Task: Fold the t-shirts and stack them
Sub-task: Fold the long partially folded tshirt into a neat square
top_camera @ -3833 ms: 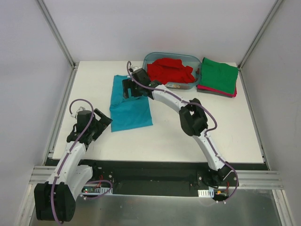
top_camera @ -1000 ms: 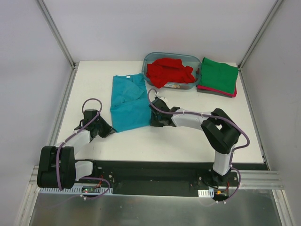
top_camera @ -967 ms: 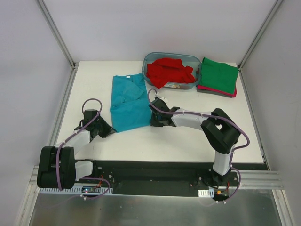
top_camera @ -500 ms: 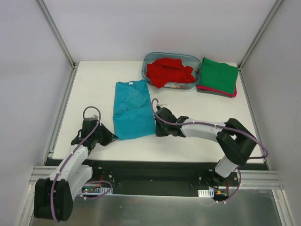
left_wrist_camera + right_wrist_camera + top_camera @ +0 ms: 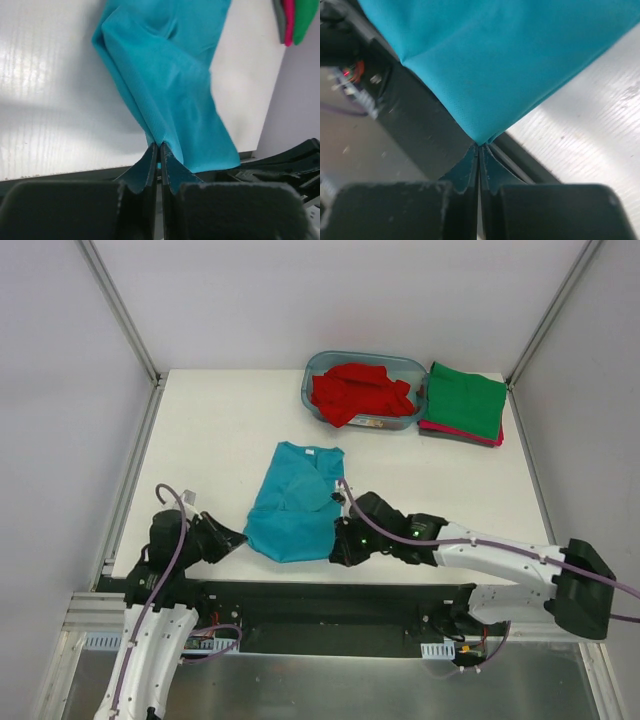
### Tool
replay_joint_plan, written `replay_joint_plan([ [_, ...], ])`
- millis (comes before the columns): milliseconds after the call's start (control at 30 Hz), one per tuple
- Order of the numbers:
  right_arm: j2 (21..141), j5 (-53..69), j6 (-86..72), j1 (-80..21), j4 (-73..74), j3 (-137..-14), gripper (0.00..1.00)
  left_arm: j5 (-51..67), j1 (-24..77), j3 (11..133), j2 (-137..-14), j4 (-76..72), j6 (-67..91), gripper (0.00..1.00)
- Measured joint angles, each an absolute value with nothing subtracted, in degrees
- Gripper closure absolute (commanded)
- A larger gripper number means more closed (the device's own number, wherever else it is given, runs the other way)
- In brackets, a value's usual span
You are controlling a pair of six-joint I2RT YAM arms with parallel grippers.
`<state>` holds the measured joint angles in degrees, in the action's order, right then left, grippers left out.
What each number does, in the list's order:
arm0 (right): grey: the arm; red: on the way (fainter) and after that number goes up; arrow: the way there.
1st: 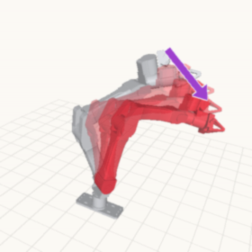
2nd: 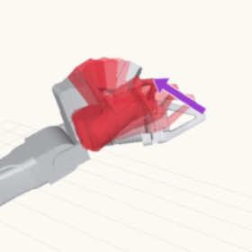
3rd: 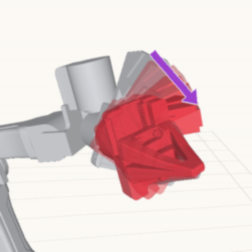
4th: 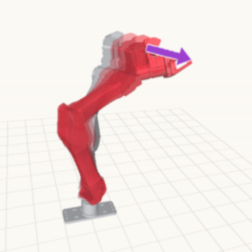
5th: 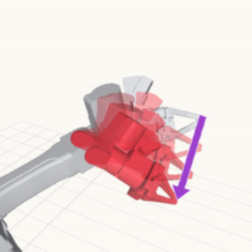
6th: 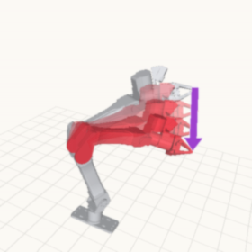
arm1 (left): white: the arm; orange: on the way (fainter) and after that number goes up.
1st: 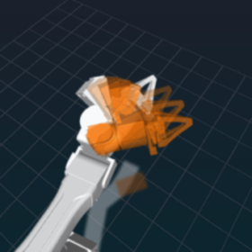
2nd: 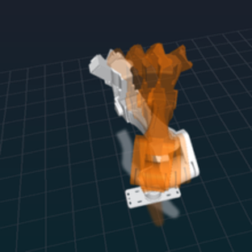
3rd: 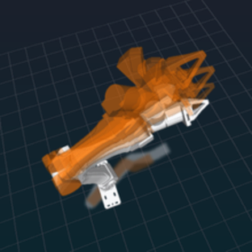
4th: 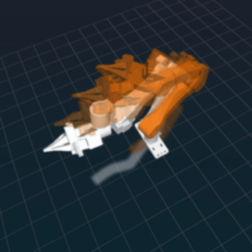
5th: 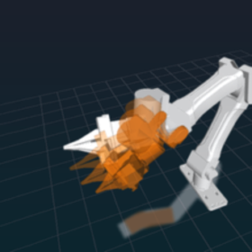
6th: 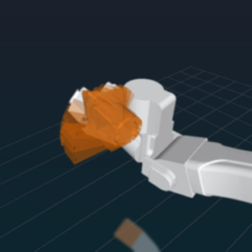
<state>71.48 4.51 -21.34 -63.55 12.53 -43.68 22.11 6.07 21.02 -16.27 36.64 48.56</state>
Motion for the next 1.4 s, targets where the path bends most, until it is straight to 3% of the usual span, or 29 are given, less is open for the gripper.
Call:
replay_joint_plan([
  [333,59.40,18.15,-21.08,-64.10,19.86,-45.04,0.99,21.80,6.07,34.57,-12.29,43.35,48.60,1.00],
  [567,54.72,17.50,-22.04,-62.74,21.47,-45.04,0.99,20.36,6.07,37.69,-15.94,42.50,48.71,1.00],
  [800,53.67,16.40,-22.06,-55.42,21.26,-45.04,0.99,21.26,6.07,36.49,-25.39,32.88,50.06,1.00],
  [1400,64.31,17.08,-19.79,-37.67,15.14,-46.02,0.99,18.90,8.67,39.29,-57.65,10.57,49.41,1.00],
])
